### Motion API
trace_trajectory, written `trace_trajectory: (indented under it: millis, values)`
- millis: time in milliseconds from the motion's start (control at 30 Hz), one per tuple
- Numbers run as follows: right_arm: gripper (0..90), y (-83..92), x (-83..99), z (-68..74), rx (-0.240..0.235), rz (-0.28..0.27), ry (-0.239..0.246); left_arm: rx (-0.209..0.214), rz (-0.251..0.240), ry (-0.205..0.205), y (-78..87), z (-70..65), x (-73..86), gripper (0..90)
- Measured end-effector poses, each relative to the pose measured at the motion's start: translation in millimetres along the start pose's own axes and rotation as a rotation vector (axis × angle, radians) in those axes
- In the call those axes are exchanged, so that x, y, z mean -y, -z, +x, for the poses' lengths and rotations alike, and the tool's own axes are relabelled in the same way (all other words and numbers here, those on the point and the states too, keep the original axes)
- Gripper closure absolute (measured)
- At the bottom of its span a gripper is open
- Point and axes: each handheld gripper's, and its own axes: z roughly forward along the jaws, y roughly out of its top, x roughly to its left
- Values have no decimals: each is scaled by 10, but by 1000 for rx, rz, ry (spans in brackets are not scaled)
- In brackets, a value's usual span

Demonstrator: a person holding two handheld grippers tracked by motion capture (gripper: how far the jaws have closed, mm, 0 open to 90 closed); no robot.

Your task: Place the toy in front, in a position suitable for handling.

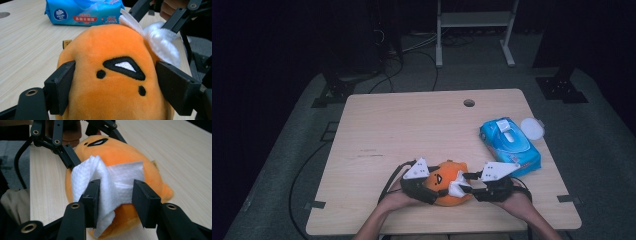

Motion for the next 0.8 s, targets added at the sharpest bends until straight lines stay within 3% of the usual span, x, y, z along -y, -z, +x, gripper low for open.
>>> trace_trajectory:
  millis: [133, 233, 367, 533, 600, 800]
  values:
    - [569, -85, -11, -16, -32, 13, 17, 5, 11, -13, 1, 12, 9, 191]
    - [670, -112, 6, -22, -47, 17, 15, 10, 31, -16, 21, 21, -18, 166]
    - [773, -131, 6, 24, -23, 24, 18, 0, 76, -8, 138, 30, -110, 100]
    - [790, -75, 8, 6, -4, 8, 0, 1, 102, -39, 257, 24, -77, 186]
    - [796, -24, 17, -15, -8, 7, -7, -9, 99, -47, 254, 26, -64, 265]
    - [813, 74, 93, -51, 3, 41, -15, -52, 73, -57, 180, 51, -80, 296]
